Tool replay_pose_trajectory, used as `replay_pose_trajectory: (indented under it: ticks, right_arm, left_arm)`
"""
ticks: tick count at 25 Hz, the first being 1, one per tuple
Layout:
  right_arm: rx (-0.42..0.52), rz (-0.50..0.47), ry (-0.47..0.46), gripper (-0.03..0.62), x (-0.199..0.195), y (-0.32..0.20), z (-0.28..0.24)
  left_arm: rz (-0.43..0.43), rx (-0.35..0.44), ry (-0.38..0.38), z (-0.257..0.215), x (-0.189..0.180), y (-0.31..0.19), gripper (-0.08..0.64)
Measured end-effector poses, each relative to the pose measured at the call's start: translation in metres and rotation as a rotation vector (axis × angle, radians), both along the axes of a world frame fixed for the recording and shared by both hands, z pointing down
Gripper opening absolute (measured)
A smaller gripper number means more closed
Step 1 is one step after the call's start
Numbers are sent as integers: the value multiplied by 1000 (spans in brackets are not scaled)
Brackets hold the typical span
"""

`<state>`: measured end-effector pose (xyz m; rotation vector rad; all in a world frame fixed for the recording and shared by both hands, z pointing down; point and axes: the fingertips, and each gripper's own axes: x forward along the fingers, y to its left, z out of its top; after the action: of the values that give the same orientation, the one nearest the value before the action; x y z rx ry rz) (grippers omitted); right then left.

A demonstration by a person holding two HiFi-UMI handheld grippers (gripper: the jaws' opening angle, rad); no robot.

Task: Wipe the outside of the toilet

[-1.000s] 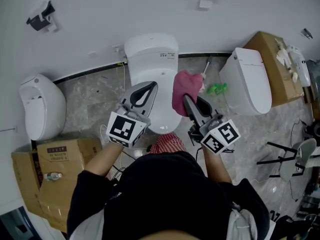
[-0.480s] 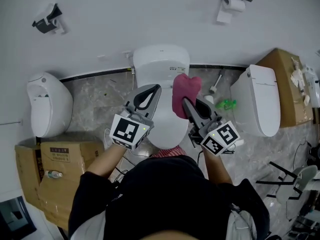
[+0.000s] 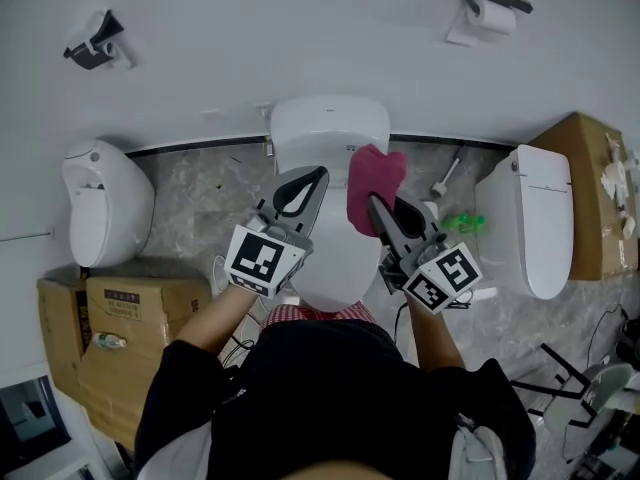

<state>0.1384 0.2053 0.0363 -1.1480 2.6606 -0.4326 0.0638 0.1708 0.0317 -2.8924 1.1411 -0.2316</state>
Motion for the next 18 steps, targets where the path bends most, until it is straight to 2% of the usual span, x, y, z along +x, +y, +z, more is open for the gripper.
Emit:
replay_pose_trajectory:
  ticks: [5, 11, 14, 18]
  right_arm:
    - [-23, -35, 34, 55, -1, -21, 14]
    - [-49, -60, 94, 54, -27, -49, 30]
    - [-52, -63, 114, 55, -43, -69, 35]
    - [-60, -74, 185, 55, -70, -99, 47]
  left_arm:
    - [-37, -20, -7, 11, -3, -16, 9]
    - [-68, -61, 16, 32, -26, -47, 9]
    - [-54, -67, 16, 41, -31, -70, 9]
    - [-36, -84, 54, 53, -43, -101, 9]
